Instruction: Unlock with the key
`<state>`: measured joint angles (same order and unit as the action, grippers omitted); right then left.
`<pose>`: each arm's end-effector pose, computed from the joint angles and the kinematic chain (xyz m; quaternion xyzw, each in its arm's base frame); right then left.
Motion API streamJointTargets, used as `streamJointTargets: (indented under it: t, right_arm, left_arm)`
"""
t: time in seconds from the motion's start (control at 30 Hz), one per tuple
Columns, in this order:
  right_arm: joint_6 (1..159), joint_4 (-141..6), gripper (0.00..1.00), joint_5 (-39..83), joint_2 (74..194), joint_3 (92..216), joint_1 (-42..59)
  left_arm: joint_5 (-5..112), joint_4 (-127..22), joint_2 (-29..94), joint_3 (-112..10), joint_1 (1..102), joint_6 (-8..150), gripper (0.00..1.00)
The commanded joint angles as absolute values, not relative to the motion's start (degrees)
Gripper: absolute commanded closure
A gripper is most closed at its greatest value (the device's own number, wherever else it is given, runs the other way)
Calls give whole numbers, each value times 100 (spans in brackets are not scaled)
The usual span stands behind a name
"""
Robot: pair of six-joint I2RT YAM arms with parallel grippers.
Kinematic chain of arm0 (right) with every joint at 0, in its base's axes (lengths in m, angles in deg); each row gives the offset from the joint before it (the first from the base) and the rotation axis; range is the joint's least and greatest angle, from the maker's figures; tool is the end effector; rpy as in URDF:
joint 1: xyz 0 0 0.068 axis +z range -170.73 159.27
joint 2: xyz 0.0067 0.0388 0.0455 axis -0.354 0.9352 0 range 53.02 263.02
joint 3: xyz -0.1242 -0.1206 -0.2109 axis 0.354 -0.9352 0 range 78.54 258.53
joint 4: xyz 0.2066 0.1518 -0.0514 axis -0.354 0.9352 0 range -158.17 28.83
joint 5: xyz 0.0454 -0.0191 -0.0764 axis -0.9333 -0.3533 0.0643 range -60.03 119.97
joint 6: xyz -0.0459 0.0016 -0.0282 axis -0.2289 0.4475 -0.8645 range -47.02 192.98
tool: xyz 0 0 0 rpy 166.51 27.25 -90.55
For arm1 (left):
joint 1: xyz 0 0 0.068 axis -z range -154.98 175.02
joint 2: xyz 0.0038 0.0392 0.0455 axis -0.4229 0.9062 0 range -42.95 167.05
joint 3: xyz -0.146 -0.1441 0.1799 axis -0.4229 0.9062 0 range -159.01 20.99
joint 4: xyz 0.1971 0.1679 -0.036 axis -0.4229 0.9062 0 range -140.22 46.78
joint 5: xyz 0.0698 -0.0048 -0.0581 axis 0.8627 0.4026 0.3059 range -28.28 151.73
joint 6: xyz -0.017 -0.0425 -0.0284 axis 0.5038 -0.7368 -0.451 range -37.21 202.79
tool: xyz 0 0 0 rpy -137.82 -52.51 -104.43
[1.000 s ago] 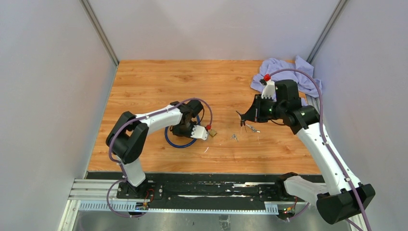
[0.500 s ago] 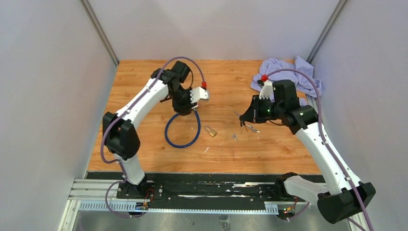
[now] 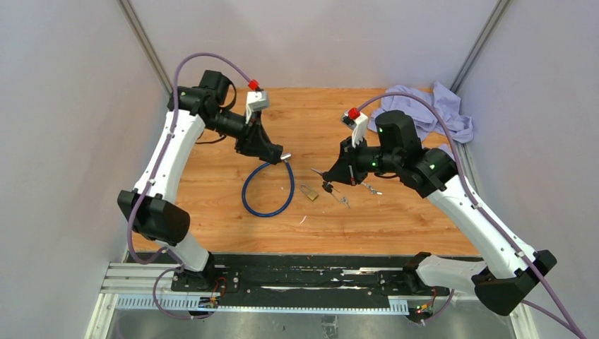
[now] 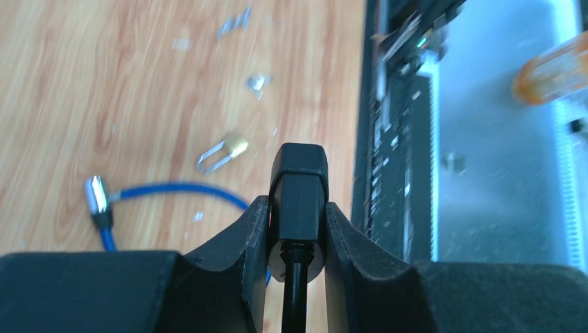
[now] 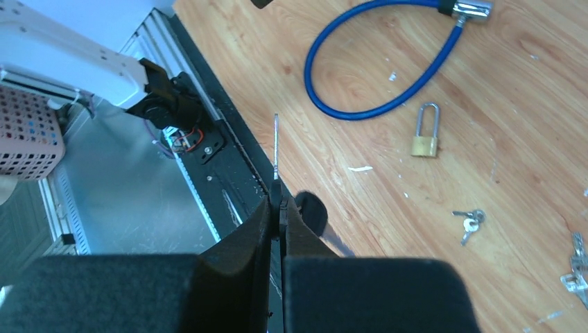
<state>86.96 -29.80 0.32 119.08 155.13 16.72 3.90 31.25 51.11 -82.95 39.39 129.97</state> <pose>0.1764 0.1572 0.4097 -0.2978 0.7837 0.4140 0.3546 0.2823 -0.1034 0.3898 0.5085 0.7029 -0.4183 0.2691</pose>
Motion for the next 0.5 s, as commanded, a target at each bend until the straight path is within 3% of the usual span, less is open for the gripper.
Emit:
streamJointTargets:
  t: [0.0,0.2,0.47]
  right_arm:
    - [8452,-3239,99,-628,11774,15772,1838]
    - [8428,-3260,99,-1019,11691,15862,1851]
    - [8449,-3525,100,-1109,11521,15841,1868]
  left_arm:
    - [-2409,3218,4515,-8276,3726,13035,100]
    - [-2802,3201,3596,-7337,3776,14347,100]
    - [-2807,3228,3688,-7323,3841,14261,100]
